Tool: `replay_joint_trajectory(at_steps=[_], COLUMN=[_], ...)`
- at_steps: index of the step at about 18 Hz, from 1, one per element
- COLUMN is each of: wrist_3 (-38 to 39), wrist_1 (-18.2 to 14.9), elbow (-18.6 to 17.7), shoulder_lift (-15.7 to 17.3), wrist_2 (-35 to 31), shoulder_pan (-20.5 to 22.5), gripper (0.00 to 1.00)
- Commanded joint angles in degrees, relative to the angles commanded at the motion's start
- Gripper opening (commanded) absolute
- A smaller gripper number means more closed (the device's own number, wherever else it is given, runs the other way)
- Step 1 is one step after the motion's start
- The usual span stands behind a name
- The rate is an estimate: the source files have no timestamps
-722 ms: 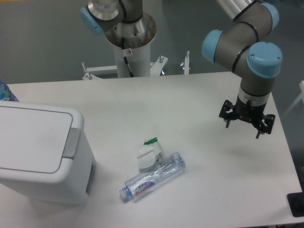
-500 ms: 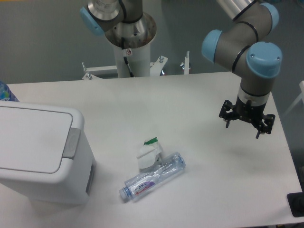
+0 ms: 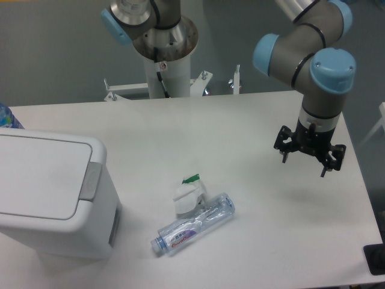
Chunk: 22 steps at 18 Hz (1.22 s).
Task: Open the trash can
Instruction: 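Move the gripper over to the lid edge of the white trash can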
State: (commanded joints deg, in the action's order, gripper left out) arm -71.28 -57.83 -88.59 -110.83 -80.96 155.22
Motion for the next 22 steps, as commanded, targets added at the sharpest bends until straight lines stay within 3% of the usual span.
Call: replay_joint_trajectory(at_steps=[4,8,15,22], wrist_3=[8.4,17.4,36.5,50.3], wrist_1=[0.6,0.6,0.6,0.7], elbow=[-3.7,-3.8,-0.4,4.4], shoulder_lift=[3.1,5.1,6.2,6.3], wrist_2=[5.1,9.8,12.0,17.1], shoulder_pan=[-0.4,-3.2,-11.9,-16.8], gripper=[1.00,1.00,1.00,1.00])
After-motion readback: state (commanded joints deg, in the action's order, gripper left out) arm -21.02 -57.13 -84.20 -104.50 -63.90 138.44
